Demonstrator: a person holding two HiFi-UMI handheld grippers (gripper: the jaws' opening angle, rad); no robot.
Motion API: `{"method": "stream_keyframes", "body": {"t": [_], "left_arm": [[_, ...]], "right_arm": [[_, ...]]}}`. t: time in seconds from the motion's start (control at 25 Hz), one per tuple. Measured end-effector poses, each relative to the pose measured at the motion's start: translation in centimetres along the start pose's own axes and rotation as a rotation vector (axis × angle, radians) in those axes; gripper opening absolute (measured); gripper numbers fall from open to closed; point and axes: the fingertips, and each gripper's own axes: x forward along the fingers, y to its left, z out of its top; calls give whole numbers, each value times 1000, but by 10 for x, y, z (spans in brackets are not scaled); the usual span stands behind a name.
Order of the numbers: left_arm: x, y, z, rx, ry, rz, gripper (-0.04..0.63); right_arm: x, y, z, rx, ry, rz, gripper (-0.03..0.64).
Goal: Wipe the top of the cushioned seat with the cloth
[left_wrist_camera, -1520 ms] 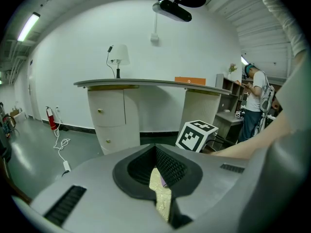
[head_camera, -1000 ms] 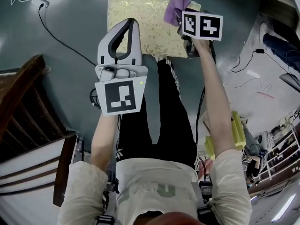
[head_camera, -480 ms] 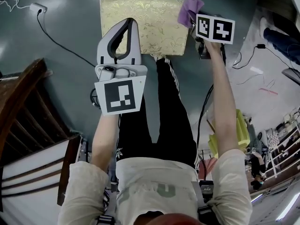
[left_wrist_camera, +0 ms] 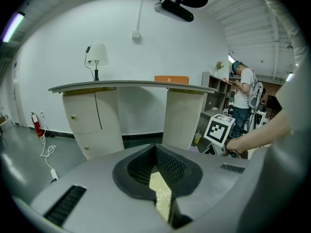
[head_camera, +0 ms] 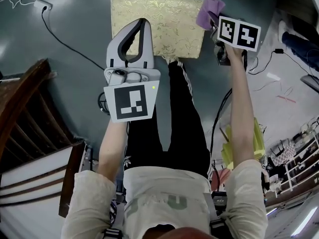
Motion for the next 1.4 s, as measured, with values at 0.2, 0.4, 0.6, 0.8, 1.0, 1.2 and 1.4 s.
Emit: {"method": "stream_keyframes", "body": {"t": [0.2,0.4,0.6,0.8,1.0,1.2,1.4], "left_arm": [[-11,15,5,0,-7,20,6],[-28,39,11,-10,-24,57,6],[-42,65,8,-32,-28,99,6],[-56,91,0,-43,-26,137,6],[-68,116,-14,-56,-17,165,6],[-79,135,-29,-61,0,183,6],[-85,146,-44,-67,20,188,6]], "right_arm": [[-44,43,30,11,-122,78,87],[-89,113,61,-57,-249,180,87],[-101,193,69,-121,-295,310,87],[-73,254,58,-131,-264,397,87],[-16,295,33,-180,-217,414,87],[42,315,-1,-202,-113,390,87],[84,318,-25,-152,-23,361,87]]}}
